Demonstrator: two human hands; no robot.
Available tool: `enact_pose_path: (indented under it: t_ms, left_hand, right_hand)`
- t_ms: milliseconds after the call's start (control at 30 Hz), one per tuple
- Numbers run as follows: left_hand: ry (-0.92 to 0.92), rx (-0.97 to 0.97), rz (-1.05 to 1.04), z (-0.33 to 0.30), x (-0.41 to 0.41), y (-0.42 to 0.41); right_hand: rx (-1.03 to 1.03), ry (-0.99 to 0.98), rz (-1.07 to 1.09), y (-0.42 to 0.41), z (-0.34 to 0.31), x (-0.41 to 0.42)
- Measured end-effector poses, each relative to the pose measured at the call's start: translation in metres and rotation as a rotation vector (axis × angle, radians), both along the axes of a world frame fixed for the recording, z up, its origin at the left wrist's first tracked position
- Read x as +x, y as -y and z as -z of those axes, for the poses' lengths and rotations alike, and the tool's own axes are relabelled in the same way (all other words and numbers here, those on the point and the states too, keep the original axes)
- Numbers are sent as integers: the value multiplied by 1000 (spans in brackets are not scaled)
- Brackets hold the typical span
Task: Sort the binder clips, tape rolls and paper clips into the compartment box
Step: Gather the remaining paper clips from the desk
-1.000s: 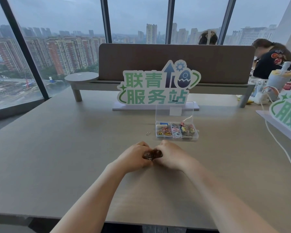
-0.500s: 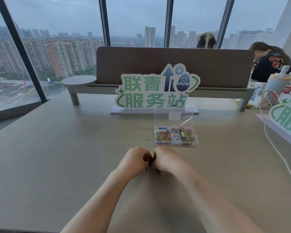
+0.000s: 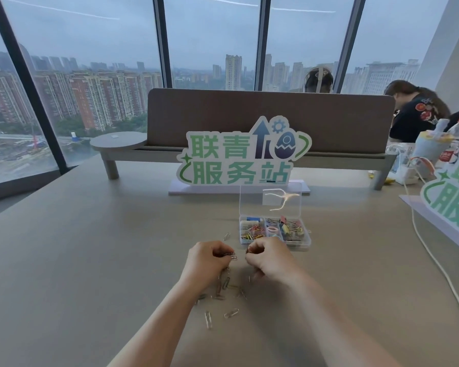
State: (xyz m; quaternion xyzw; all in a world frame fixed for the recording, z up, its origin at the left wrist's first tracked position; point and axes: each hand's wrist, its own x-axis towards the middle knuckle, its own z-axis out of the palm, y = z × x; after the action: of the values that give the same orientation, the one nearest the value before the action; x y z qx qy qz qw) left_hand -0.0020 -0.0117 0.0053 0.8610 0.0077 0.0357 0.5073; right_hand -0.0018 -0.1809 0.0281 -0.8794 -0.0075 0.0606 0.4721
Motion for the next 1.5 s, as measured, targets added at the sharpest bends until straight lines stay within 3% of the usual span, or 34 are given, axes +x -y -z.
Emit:
enact_pose_path:
  t_ms: [167,300,1033,1333,1500]
  left_hand:
    - [44,-61,-3,-16,25,17]
    - [76,-36,8,-25,50,34]
    - [56,311,94,-18,108,64]
    - [58,223,76,-17,105,61]
    - [61,161,30,-16,99,55]
  right_hand:
    - [-34,102,89,15,-14,31]
    - [-181,125,88,21,-28,49]
    - [-451,92,-20,17,-27,98]
    - [-483,121,-67,20,-18,102]
    - [-394,180,-33,24,-16,97]
